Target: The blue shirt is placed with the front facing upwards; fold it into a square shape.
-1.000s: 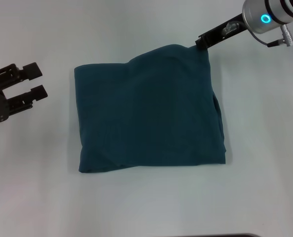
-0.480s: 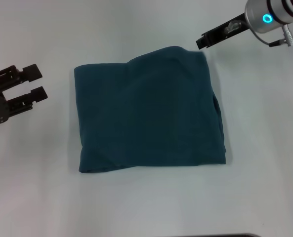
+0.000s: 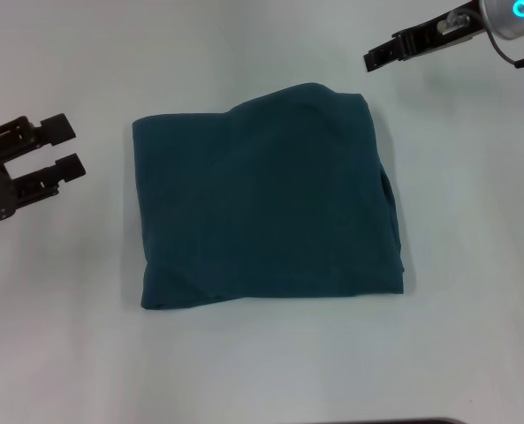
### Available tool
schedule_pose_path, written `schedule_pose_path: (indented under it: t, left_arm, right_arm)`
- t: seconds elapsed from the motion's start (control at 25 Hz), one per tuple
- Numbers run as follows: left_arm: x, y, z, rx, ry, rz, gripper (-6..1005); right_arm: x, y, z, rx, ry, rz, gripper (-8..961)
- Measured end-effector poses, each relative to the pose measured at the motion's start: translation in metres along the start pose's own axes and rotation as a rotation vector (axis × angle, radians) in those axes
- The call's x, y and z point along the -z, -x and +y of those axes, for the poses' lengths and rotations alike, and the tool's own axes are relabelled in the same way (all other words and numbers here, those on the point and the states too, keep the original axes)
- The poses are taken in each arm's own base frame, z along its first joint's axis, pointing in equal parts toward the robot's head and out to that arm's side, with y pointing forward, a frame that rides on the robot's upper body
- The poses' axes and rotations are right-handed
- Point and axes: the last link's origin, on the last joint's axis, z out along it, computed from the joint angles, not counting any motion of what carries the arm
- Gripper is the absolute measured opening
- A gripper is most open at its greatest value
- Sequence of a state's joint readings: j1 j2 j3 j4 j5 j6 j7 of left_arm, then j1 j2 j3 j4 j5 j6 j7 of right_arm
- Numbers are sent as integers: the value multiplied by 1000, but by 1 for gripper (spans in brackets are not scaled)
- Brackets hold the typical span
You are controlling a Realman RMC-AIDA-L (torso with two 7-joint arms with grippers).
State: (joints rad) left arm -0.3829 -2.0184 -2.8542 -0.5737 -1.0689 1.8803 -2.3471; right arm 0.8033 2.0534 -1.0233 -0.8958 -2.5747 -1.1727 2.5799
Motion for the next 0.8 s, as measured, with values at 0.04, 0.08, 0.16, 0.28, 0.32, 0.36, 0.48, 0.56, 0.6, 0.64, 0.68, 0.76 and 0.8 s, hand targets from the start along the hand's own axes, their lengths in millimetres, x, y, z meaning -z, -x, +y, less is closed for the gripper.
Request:
schedule_pose_path:
  t: [0.04,0.08,0.16,0.28,0.32,0.36,0.48,0.56,0.6,0.64,0.68,0.76,0.8]
  left_arm:
    - [0,0,0,-1,1,2,735]
    - [1,-1,0,-2,0,4,735]
    - [2,-3,1,-4,-3,7,735]
    - [3,-6,3,-8,-2,18,735]
    - [4,-7,4,-10,2,23,735]
    - [4,-8,4,-12,6,28,735]
    - [6,-11,7,-19,19,46,735]
    - [8,-12,7,-20,24,57,735]
    - [9,-12,8,-19,27,62,735]
    - [10,-12,8,-19,30,68,735]
    - [11,-12,8,-18,33,73,735]
    - [13,-13,9,-18,37,83,735]
    - [13,-13,9,-17,37,85,735]
  right_arm:
    - [4,0,2,-12,37,1,530]
    - [7,0,5,-20,73,6,557]
    - [13,-1,15,-31,168,25,610]
    - [19,0,32,-57,302,41,690]
    - [20,0,38,-77,346,46,717]
    - [19,0,42,-105,383,46,743]
    - [10,-3,51,-187,463,53,772]
    - [0,-7,53,-226,464,60,774]
    - [-7,-10,52,-242,448,62,775]
    - [-12,-13,50,-255,433,62,775]
    - [-17,-15,49,-271,416,58,775]
    - [-27,-19,46,-296,385,48,775]
    - [-29,-20,46,-299,378,46,775]
